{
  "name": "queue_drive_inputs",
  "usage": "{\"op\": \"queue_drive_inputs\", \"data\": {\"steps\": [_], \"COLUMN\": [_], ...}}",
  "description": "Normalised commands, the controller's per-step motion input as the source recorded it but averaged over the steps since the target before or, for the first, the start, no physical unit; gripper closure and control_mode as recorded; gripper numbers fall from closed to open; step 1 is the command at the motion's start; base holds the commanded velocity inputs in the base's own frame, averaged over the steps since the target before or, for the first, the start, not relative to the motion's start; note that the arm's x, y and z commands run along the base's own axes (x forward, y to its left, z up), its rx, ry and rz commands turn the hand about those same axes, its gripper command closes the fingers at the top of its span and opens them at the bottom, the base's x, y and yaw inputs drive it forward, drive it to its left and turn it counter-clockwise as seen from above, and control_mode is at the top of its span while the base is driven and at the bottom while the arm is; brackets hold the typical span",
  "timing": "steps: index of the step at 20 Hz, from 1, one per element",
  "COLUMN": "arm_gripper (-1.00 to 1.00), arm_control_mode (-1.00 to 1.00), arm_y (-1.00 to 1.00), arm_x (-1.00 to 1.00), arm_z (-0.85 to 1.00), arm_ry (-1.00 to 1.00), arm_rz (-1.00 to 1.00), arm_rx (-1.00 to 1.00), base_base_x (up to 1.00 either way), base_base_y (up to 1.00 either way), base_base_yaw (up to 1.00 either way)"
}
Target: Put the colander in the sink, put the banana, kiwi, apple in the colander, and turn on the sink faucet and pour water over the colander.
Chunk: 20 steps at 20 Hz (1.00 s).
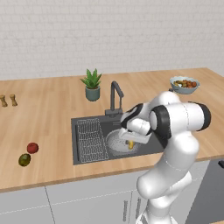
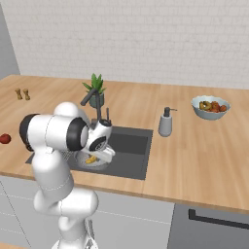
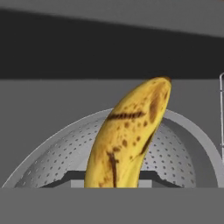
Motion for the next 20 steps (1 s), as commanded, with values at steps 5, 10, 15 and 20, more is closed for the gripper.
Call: {"op": "queue_drive_inputs", "data": {"steps": [5,10,15,20], "arm_gripper": [1.00,1.00,1.00,1.00], "arm_control_mode": [-1.00,-1.00,-1.00,-1.00], "arm_y": [0.05,0.03,0.00,0.00], "arm_x": [0.07,0.10,0.09,0.11], "arm_z": [-0.16,-0.11,-0.12,-0.14], "arm_ry": [0.00,0.00,0.00,0.00], "arm_rz": [0.00,0.00,0.00,0.00], "arm_rx": [-0.02,-0.01,-0.01,0.00], "base_base_x": [0.00,0.00,0.00,0.00], "base_base_y": [0.00,0.00,0.00,0.00], "base_base_yaw": [0.00,0.00,0.00,0.00]}}
